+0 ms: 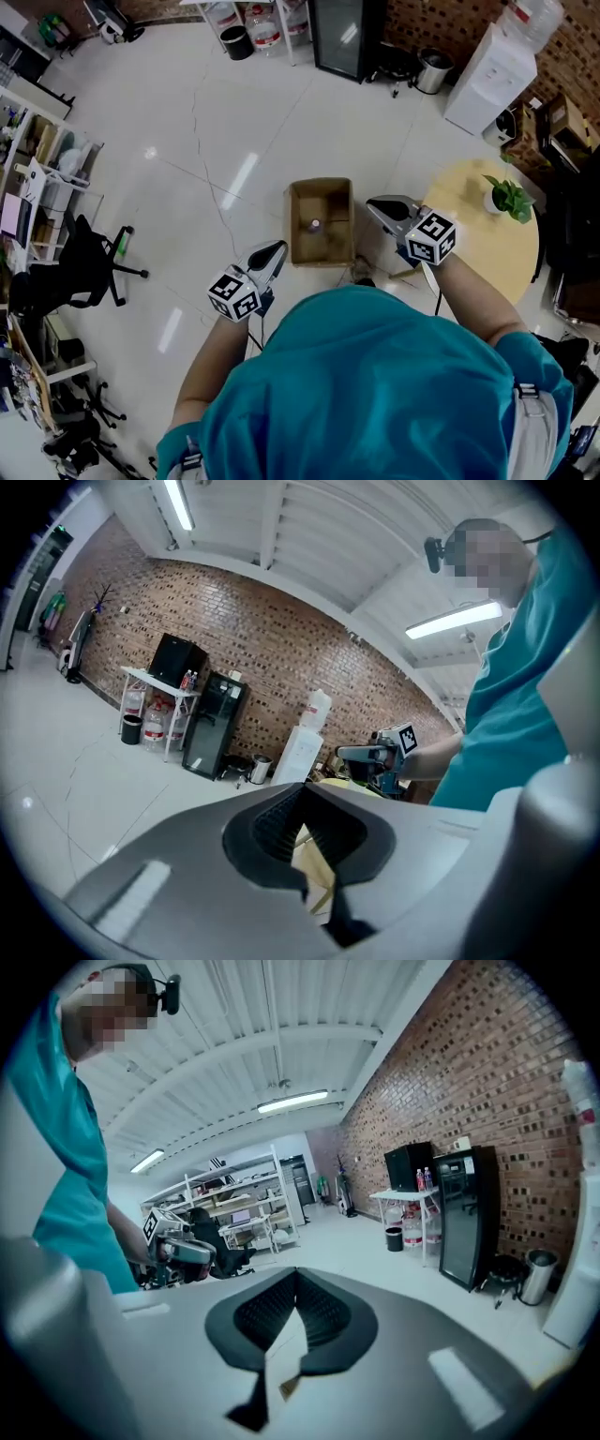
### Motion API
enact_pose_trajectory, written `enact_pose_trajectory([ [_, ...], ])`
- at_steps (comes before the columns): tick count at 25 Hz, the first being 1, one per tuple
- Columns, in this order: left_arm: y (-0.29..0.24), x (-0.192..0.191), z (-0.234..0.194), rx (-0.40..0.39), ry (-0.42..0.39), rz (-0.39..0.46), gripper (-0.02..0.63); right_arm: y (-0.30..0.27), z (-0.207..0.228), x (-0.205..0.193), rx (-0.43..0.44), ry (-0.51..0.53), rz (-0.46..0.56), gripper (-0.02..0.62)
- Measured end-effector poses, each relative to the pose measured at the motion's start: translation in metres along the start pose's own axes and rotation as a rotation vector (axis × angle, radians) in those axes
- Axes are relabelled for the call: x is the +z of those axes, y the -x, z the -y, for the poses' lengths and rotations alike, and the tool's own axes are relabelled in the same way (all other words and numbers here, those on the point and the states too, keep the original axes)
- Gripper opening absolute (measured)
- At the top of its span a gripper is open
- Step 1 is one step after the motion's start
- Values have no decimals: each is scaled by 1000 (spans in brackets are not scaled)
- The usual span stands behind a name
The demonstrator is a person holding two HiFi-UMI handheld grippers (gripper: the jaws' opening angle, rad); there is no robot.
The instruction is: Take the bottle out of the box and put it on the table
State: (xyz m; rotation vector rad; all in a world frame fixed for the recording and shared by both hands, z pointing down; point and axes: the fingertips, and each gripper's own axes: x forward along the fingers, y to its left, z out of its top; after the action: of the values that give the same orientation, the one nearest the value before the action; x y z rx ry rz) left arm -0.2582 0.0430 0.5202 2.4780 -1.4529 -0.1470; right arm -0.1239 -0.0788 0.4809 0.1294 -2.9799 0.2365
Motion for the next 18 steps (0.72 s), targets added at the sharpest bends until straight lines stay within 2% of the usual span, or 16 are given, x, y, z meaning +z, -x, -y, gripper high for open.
enact_pose_trajectory([
  [4,-99,-15,-48,118,24,-94,2,-15,104,-22,72,-29,-37,3],
  [7,-141,-41,-76,208,64,-126,3,-28,148,-50,127,-45,-70,8],
  [9,-157,-58,-93,248,82,-155,28,-44,169,-68,149,-56,-96,16],
  [12,-178,-82,-127,270,102,-228,63,-81,196,-90,175,-63,-140,44],
  [15,-214,-100,-192,281,141,-301,96,-133,246,-106,191,-80,-193,61],
  [18,-229,-137,-239,264,166,-361,149,-173,271,-137,165,-110,-238,75],
])
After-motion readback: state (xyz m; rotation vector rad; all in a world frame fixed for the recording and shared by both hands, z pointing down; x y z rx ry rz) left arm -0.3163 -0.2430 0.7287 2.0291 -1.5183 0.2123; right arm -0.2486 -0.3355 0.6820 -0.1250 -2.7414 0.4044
